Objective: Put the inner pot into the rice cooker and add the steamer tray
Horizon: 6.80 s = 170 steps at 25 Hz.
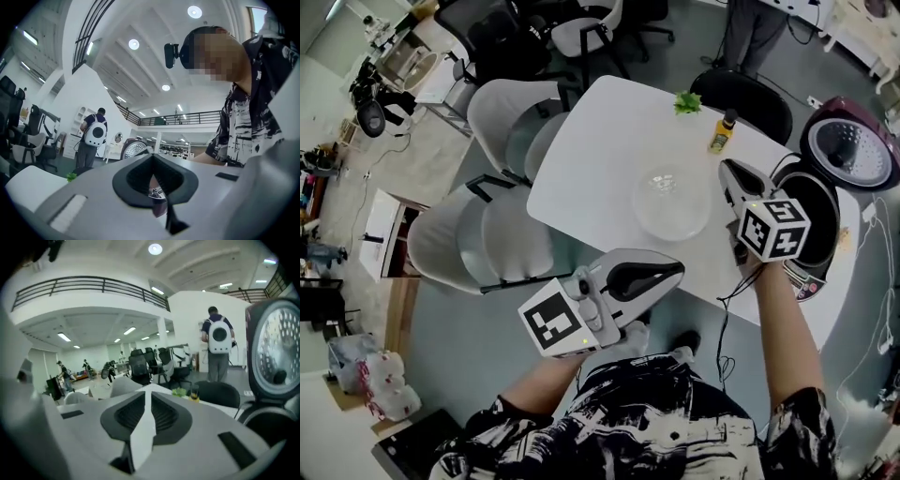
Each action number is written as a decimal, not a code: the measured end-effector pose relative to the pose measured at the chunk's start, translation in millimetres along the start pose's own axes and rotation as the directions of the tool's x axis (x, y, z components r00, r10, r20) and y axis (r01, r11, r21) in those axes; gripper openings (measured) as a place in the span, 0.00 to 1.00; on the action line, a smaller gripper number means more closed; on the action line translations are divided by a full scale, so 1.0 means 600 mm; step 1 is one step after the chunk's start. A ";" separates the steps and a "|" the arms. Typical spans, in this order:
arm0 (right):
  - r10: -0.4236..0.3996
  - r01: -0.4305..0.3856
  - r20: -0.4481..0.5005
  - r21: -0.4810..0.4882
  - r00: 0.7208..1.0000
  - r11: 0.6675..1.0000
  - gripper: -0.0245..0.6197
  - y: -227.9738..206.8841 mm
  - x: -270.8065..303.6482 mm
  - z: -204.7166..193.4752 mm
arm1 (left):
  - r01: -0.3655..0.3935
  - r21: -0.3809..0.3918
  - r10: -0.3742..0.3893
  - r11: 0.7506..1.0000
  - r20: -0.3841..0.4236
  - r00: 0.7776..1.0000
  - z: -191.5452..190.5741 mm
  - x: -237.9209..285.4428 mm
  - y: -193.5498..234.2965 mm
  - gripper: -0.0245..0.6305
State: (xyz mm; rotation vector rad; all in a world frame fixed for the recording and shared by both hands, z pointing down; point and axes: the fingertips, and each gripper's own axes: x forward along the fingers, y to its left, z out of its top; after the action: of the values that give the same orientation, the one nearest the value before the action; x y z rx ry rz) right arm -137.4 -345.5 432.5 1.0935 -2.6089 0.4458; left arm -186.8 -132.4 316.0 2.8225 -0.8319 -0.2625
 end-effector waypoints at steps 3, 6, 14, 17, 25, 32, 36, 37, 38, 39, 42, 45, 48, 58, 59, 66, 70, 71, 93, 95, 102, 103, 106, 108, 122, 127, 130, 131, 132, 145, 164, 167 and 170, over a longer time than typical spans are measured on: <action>-0.077 0.092 -0.176 0.083 0.981 0.992 0.18 -0.036 0.072 -0.123 | -0.027 -0.013 0.027 1.000 -0.001 1.000 -0.006 -0.027 0.015 0.04; -0.172 0.200 -0.287 0.072 0.942 0.977 0.18 -0.072 0.110 -0.213 | -0.052 -0.026 0.052 0.998 -0.007 0.999 -0.012 -0.053 0.032 0.04; -0.240 0.302 -0.461 0.066 0.854 0.951 0.37 -0.120 0.161 -0.336 | -0.122 -0.071 0.121 0.990 -0.019 0.992 -0.035 -0.119 0.079 0.04; -0.225 0.309 -0.506 0.088 0.833 0.947 0.40 -0.126 0.174 -0.366 | -0.136 -0.080 0.135 0.987 -0.022 0.991 -0.040 -0.134 0.093 0.04; -0.219 0.333 -0.591 0.089 0.776 0.939 0.40 -0.138 0.189 -0.423 | -0.161 -0.093 0.158 0.983 -0.030 0.987 -0.049 -0.155 0.118 0.04; -0.237 0.370 -0.647 0.075 0.725 0.926 0.24 -0.141 0.182 -0.453 | -0.170 -0.098 0.167 0.981 -0.037 0.985 -0.052 -0.163 0.126 0.04; -0.229 0.385 -0.697 0.072 0.679 0.920 0.07 -0.137 0.172 -0.476 | -0.167 -0.094 0.164 0.981 -0.037 0.986 -0.050 -0.162 0.127 0.04; -0.225 0.391 -0.705 0.081 0.673 0.917 0.07 -0.137 0.170 -0.478 | -0.166 -0.093 0.163 0.982 -0.037 0.986 -0.049 -0.162 0.127 0.04; -0.220 0.401 -0.713 0.095 0.666 0.911 0.07 -0.137 0.168 -0.480 | -0.164 -0.093 0.161 0.982 -0.038 0.986 -0.048 -0.161 0.127 0.04; -0.214 0.414 -0.720 0.110 0.660 0.903 0.06 -0.136 0.164 -0.479 | -0.163 -0.092 0.160 0.982 -0.039 0.986 -0.047 -0.160 0.126 0.04; -0.206 0.436 -0.737 0.130 0.643 0.891 0.04 -0.135 0.153 -0.474 | -0.160 -0.090 0.157 0.983 -0.037 0.987 -0.043 -0.157 0.122 0.04; -0.181 0.440 -0.729 0.181 0.660 0.879 0.04 -0.127 0.151 -0.464 | -0.150 -0.086 0.148 0.985 -0.034 0.988 -0.042 -0.151 0.116 0.04; -0.149 0.426 -0.708 0.231 0.691 0.875 0.04 -0.112 0.151 -0.438 | -0.129 -0.075 0.127 0.989 -0.028 0.992 -0.032 -0.142 0.108 0.04; 0.068 0.168 -0.550 0.368 0.832 0.915 0.04 0.010 0.157 -0.226 | -0.008 -0.028 0.008 1.000 0.004 1.000 0.006 -0.080 0.054 0.04; 0.075 0.142 -0.528 0.358 0.846 0.923 0.04 0.014 0.149 -0.193 | 0.015 -0.022 -0.015 1.000 0.007 1.000 0.010 -0.069 0.044 0.04; 0.026 0.096 -0.407 0.277 0.913 0.956 0.04 -0.048 0.015 -0.015 | 0.150 0.004 -0.150 0.989 0.017 0.989 0.029 0.014 -0.029 0.04; -0.122 0.235 -0.416 0.231 0.901 0.944 0.04 -0.177 -0.118 0.008 | 0.225 0.005 -0.225 0.974 0.017 0.974 0.029 0.065 -0.073 0.04; -0.165 0.283 -0.423 0.231 0.891 0.931 0.04 -0.216 -0.154 0.004 | 0.243 0.004 -0.243 0.970 0.015 0.970 0.028 0.078 -0.084 0.04; -0.358 0.658 -0.675 0.251 0.645 0.710 0.04 -0.500 -0.360 -0.276 | 0.221 -0.027 -0.222 0.975 -0.049 0.974 -0.029 0.147 -0.119 0.04; -0.358 0.659 -0.681 0.243 0.638 0.712 0.04 -0.501 -0.355 -0.283 | 0.217 -0.028 -0.218 0.976 -0.048 0.975 -0.031 0.145 -0.115 0.04; -0.426 0.661 -0.707 0.078 0.564 0.746 0.05 -0.511 -0.348 -0.273 | 0.201 -0.048 -0.203 0.978 -0.056 0.978 -0.032 0.145 -0.107 0.04; -0.440 0.657 -0.709 0.043 0.550 0.753 0.05 -0.512 -0.346 -0.272 | 0.200 -0.048 -0.203 0.979 -0.056 0.978 -0.032 0.145 -0.105 0.04; -0.475 0.648 -0.711 -0.037 0.518 0.761 0.07 -0.512 -0.347 -0.270 | 0.206 -0.043 -0.208 0.978 -0.053 0.977 -0.028 0.141 -0.105 0.04; -0.490 0.637 -0.712 -0.078 0.504 0.767 0.08 -0.509 -0.349 -0.268 | 0.213 -0.037 -0.215 0.976 -0.050 0.975 -0.025 0.138 -0.108 0.04; -0.491 0.604 -0.671 -0.081 0.555 0.793 0.31 -0.497 -0.378 -0.245 | 0.236 -0.040 -0.238 0.971 -0.045 0.970 -0.006 0.134 -0.139 0.04; -0.512 0.625 -0.604 -0.029 0.611 0.780 0.31 -0.498 -0.401 -0.209 | 0.252 -0.037 -0.254 0.967 -0.049 0.966 -0.008 0.139 -0.155 0.04; -0.487 0.594 -0.499 0.072 0.717 0.801 0.31 -0.476 -0.405 -0.161 | 0.268 -0.028 -0.269 0.963 -0.047 0.962 -0.007 0.147 -0.167 0.04; -0.474 0.572 -0.449 0.107 0.758 0.813 0.31 -0.462 -0.406 -0.141 | 0.273 -0.025 -0.274 0.962 -0.047 0.960 -0.007 0.151 -0.171 0.04; -0.460 0.545 -0.393 0.135 0.796 0.827 0.31 -0.446 -0.410 -0.118 | 0.279 -0.022 -0.280 0.960 -0.047 0.959 -0.006 0.156 -0.174 0.04; -0.271 0.294 0.399 0.004 0.876 0.956 0.04 -0.086 -0.648 0.135 | 0.319 0.058 -0.315 0.946 -0.058 0.947 0.028 0.252 -0.212 0.04; -0.303 0.354 0.427 -0.045 0.852 0.934 0.04 -0.082 -0.698 0.058 | 0.193 0.094 -0.184 0.977 -0.098 0.978 0.015 0.317 -0.211 0.04; -0.289 0.341 0.429 -0.048 0.856 0.939 0.04 -0.080 -0.690 0.062 | 0.176 0.092 -0.167 0.980 -0.098 0.981 0.012 0.318 -0.211 0.04; -0.278 0.329 0.430 -0.047 0.859 0.943 0.04 -0.079 -0.683 0.064 | 0.175 0.089 -0.166 0.981 -0.098 0.981 0.005 0.318 -0.213 0.04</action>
State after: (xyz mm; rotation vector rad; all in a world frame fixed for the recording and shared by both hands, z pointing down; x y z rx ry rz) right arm 168.8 -129.4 255.5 1.6815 -2.6841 -0.0255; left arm 36.2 -132.2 262.2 2.9761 -0.6000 -0.1202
